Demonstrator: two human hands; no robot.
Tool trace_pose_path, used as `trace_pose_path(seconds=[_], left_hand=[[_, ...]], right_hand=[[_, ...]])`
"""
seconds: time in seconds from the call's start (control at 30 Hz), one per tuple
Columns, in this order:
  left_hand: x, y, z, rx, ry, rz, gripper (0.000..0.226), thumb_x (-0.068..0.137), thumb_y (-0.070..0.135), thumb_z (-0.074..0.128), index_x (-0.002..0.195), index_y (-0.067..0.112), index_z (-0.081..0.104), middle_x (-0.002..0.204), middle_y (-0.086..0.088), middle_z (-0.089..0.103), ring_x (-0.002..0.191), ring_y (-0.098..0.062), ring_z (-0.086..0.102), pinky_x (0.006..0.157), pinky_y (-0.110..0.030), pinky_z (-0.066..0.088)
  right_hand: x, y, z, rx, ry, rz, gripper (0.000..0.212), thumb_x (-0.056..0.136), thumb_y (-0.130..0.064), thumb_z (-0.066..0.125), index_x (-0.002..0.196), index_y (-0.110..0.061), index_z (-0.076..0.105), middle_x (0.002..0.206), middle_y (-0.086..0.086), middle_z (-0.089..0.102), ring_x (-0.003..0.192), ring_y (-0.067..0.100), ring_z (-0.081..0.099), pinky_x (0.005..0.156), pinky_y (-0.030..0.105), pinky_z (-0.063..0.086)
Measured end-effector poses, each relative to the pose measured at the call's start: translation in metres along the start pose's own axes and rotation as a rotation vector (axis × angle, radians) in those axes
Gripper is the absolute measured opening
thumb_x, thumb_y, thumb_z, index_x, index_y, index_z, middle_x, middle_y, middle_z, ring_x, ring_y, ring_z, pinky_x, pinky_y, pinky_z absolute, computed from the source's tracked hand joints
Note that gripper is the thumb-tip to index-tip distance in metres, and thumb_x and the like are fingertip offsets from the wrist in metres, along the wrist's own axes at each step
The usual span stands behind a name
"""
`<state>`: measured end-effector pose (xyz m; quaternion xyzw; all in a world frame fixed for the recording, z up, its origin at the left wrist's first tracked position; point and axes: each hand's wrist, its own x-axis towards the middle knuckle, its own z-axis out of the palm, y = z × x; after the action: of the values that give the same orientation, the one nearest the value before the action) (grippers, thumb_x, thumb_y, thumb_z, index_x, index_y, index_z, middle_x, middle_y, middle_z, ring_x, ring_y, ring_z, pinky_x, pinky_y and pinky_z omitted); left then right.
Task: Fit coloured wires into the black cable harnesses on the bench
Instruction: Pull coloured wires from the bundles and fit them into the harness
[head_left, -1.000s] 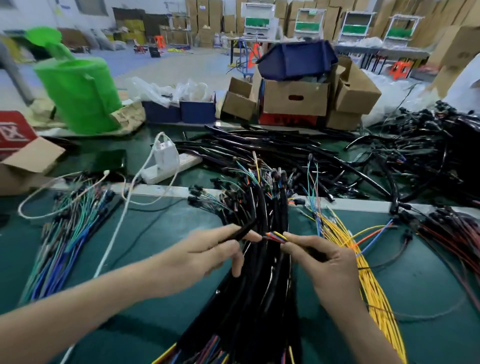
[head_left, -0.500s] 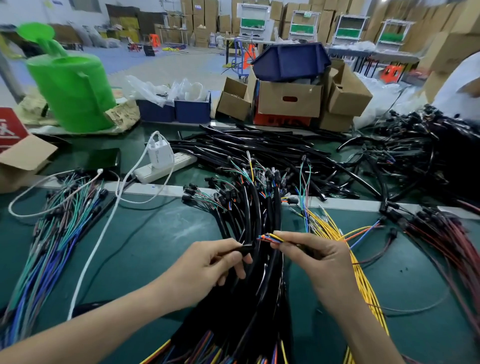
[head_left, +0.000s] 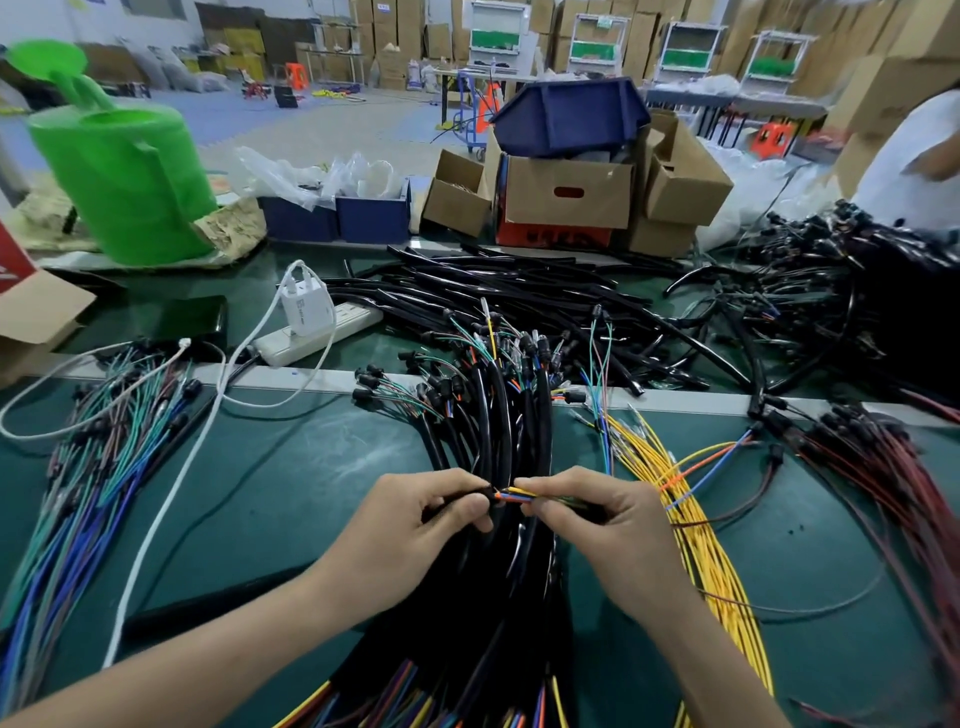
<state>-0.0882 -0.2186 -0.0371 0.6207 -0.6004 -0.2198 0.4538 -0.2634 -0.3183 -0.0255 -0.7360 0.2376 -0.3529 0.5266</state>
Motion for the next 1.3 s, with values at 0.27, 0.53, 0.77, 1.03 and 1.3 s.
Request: trace_pose_path(seconds=[0.27,0.53,0.77,1.03,1.3], left_hand=[[-0.001,-0.001,0.001,0.141,0.017,0.035,0.023,0.084,0.031,0.062,0.104,0.028,0.072,0.083,0.022,0.068,0.079,0.005,0.062,0.072,-0.007,0.041],[-0.002,0.000,0.003,0.138,0.083,0.052,0.021,0.082,0.014,0.071,0.101,0.022,0.073,0.086,0.030,0.066,0.079,0.012,0.060,0.072,-0.003,0.039],[-0.001,0.001,0.003,0.123,0.090,0.038,0.020,0.083,0.012,0.070,0.099,0.025,0.071,0.073,0.034,0.061,0.060,0.010,0.057,0.062,-0.003,0.039],[-0.002,0.000,0.010,0.042,0.118,-0.061,0.024,0.085,0.009,0.068,0.092,0.032,0.069,0.058,0.013,0.062,0.047,-0.005,0.056,0.054,-0.014,0.046],[-0.003,0.002,0.015,-0.043,0.184,-0.082,0.021,0.087,0.011,0.065,0.091,0.031,0.067,0.068,0.002,0.068,0.048,-0.009,0.060,0.054,-0.021,0.050]], right_hand=[[-0.001,0.003,0.003,-0.060,0.022,0.023,0.029,0.078,0.006,0.069,0.086,-0.021,0.078,0.078,-0.003,0.073,0.073,0.014,0.067,0.065,0.018,0.049],[-0.001,0.003,0.005,-0.059,0.016,0.088,0.028,0.079,0.000,0.070,0.082,-0.027,0.078,0.069,0.003,0.071,0.059,0.010,0.056,0.055,0.018,0.040],[-0.002,0.006,0.008,-0.019,0.072,0.078,0.031,0.080,0.000,0.069,0.083,-0.030,0.077,0.075,0.005,0.073,0.068,0.028,0.064,0.062,0.032,0.048],[-0.006,0.008,0.018,-0.066,0.163,0.029,0.022,0.080,0.000,0.071,0.082,-0.022,0.074,0.065,-0.015,0.068,0.056,-0.002,0.057,0.056,0.008,0.039],[-0.007,0.011,0.022,-0.076,0.180,0.020,0.020,0.080,-0.002,0.070,0.077,-0.022,0.071,0.064,-0.004,0.066,0.054,0.004,0.051,0.054,0.019,0.041]])
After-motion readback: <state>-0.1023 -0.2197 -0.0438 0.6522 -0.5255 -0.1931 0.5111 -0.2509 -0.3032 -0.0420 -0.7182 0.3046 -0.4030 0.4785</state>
